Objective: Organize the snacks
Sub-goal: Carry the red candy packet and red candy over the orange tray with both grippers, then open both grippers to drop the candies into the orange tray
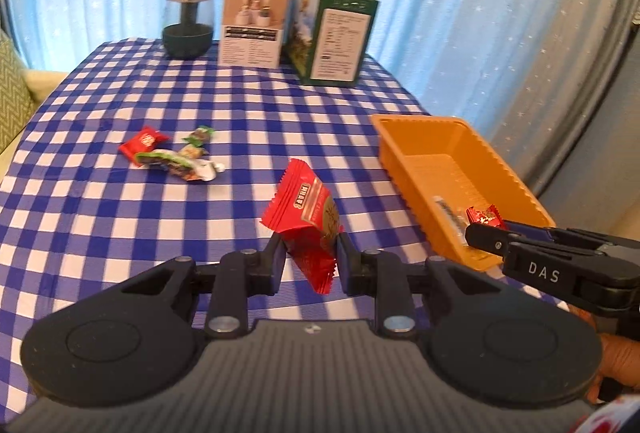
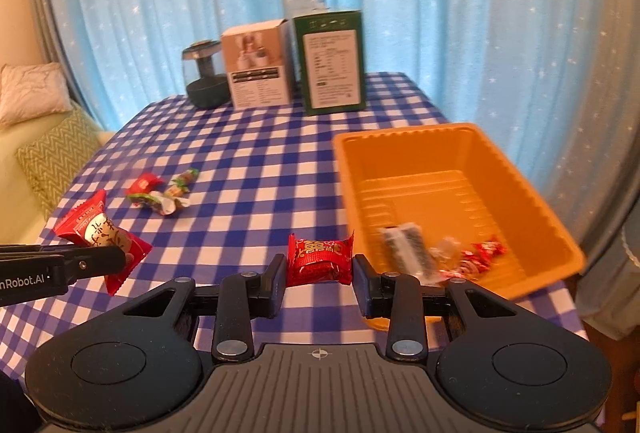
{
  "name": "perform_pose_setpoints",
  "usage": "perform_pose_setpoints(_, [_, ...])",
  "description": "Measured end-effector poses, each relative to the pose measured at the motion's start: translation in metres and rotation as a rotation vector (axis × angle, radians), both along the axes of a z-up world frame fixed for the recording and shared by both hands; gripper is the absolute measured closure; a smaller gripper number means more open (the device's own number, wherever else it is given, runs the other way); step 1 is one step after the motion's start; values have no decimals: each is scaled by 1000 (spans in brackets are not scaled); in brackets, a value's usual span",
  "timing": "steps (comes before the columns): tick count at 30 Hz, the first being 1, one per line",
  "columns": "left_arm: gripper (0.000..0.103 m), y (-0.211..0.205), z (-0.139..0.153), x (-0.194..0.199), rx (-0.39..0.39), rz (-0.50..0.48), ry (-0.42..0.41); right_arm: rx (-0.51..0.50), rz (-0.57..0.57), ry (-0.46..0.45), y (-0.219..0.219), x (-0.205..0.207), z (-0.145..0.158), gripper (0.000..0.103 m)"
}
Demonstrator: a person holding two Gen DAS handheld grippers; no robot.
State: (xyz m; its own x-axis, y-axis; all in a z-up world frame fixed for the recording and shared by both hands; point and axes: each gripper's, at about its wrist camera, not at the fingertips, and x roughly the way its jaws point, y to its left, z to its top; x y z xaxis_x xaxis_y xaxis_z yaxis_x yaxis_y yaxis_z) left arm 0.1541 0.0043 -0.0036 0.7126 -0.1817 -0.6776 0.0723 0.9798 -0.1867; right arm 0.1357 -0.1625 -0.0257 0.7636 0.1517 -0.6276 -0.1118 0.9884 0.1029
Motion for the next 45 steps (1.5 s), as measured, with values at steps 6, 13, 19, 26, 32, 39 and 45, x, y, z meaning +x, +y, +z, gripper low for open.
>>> perform_pose_setpoints(6, [79, -28, 7, -1, 2, -51, -12, 4, -45, -16, -23, -10, 9, 67])
perform_pose_setpoints(13, [79, -58, 9, 4, -4, -105, -17, 11, -97, -25, -50, -17, 17, 67])
perform_pose_setpoints(19, [79, -84, 9, 13, -1, -151, -18, 24, -144, -33, -75, -16, 22, 67])
perform_pose_setpoints(26, [79, -113, 8, 26, 9, -214, -20, 31, -180, -32, -93, -10, 21, 67])
perform_pose_setpoints(32, [79, -131, 4, 39, 8, -244, -15, 30, -196, -23, -105, 0, 17, 67])
perform_pose_setpoints(39, [79, -148, -5, 54, 11, -273, 4, 32, -210, -13, -119, 14, 11, 67])
perform_pose_setpoints(45, [79, -160, -14, 65, 17, -287, 20, 30, -219, -5, -128, 29, 6, 67])
